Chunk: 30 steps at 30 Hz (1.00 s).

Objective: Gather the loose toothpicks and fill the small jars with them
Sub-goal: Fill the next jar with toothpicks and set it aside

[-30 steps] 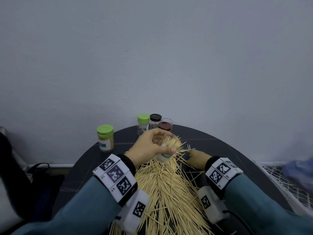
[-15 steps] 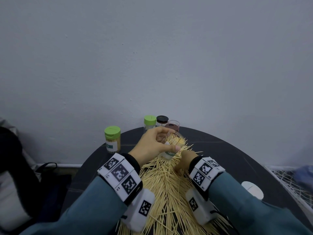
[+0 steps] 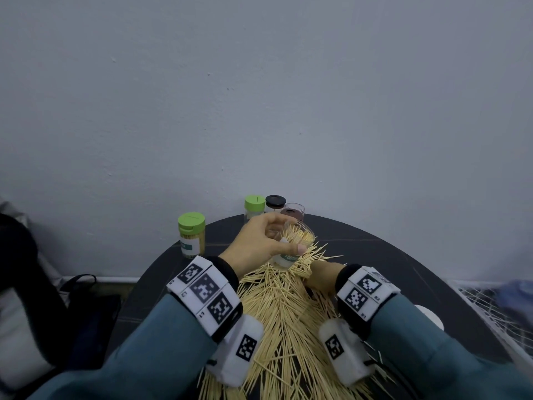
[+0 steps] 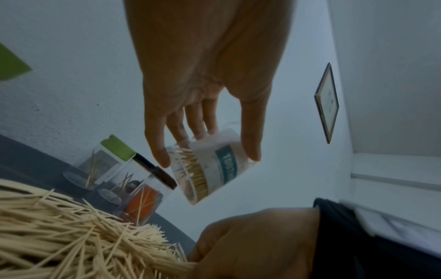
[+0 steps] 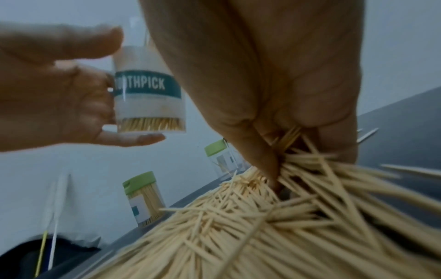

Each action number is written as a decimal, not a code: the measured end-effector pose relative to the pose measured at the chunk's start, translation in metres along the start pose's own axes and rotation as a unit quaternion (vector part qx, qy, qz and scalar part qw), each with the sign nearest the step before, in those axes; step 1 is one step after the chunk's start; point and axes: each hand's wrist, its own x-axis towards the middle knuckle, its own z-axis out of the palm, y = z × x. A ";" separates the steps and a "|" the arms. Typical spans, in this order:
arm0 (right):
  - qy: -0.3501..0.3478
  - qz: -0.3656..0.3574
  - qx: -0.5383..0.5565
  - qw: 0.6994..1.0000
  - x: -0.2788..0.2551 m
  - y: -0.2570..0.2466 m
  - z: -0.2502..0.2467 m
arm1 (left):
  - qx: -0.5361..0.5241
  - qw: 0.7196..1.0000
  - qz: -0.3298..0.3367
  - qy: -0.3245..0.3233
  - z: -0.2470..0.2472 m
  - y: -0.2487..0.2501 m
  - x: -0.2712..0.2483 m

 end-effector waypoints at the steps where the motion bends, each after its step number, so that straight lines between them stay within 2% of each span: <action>1: -0.011 0.007 0.033 0.999 -0.002 0.004 0.000 | 0.001 1.000 0.001 -0.001 0.000 0.000 0.000; 4: -0.056 -0.046 0.172 0.982 -0.001 0.012 0.002 | 0.006 1.000 0.003 -0.002 0.001 0.001 -0.001; 5: -0.072 -0.045 0.259 0.962 -0.003 0.016 0.001 | 0.006 1.000 0.002 -0.003 0.001 0.001 -0.001; 8: -0.094 -0.012 0.477 0.874 -0.010 0.024 0.002 | 0.006 1.000 0.001 -0.006 0.002 0.001 -0.002; 16: -0.010 -0.064 0.685 0.726 -0.021 0.040 0.006 | 0.017 1.000 0.002 -0.020 0.006 0.001 -0.005; 18: 0.002 -0.081 0.701 0.708 -0.026 0.043 0.006 | 0.021 1.000 0.003 -0.020 0.008 0.001 -0.005; 25: 0.037 -0.135 0.700 0.700 -0.034 0.045 0.001 | 0.050 0.998 0.005 -0.036 0.011 -0.003 -0.006; 30: 0.117 -0.200 0.725 0.649 -0.040 0.035 -0.012 | 0.069 0.996 -0.009 -0.056 0.014 -0.006 -0.007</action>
